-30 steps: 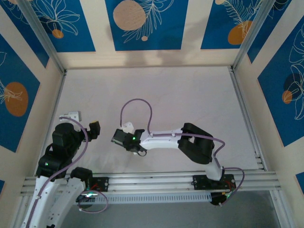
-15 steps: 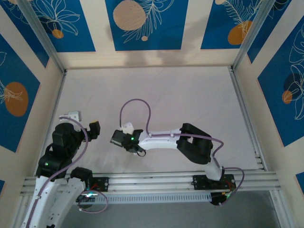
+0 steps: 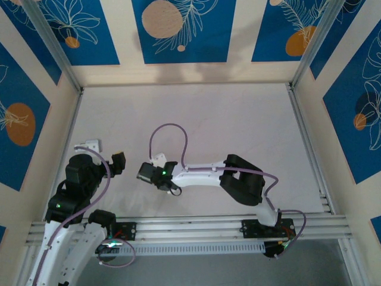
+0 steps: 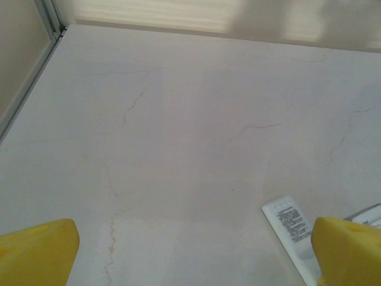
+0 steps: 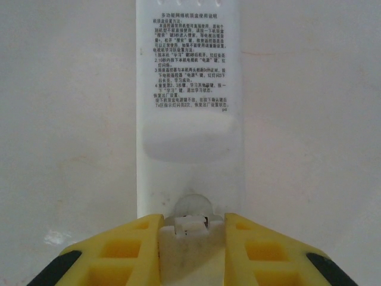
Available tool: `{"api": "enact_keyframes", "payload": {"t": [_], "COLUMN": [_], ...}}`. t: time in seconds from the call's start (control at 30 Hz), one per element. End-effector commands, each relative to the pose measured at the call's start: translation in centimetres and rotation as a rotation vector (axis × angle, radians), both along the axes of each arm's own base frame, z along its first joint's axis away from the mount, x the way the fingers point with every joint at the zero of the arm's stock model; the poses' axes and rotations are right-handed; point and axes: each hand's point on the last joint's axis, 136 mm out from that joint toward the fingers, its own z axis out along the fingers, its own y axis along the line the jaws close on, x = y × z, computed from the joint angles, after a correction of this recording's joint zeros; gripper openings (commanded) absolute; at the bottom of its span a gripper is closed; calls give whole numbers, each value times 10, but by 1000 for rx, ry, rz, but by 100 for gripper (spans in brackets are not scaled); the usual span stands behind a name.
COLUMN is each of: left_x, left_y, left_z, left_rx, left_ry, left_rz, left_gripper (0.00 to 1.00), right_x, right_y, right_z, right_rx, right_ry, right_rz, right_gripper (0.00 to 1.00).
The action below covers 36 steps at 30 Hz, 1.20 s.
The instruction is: Load the batteries into the remote control
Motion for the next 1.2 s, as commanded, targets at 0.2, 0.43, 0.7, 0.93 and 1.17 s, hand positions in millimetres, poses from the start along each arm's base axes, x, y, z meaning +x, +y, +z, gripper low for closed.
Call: {"api": "enact_keyframes", "payload": {"t": [0.2, 0.43, 0.7, 0.93, 1.17], "left_x": [-1, -2, -2, -2, -2], "left_y": [2, 2, 2, 2, 2], "left_z": [9, 10, 10, 10, 9], "left_rx": [7, 6, 4, 8, 8], "left_ry": [-34, -35, -36, -37, -35], "left_rz": [-3, -5, -5, -3, -3], "left_gripper": [100, 100, 100, 100, 100], "right_x": [-14, -13, -11, -9, -7], "right_y": [-25, -25, -23, -16, -14], "right_z": [-23, -19, -9, -3, 4], "right_rx": [-85, -75, -51, -16, 5], "right_ry": [53, 44, 29, 36, 32], "right_rz": [-66, -65, -63, -49, -49], "right_gripper": [31, 35, 40, 46, 47]}}
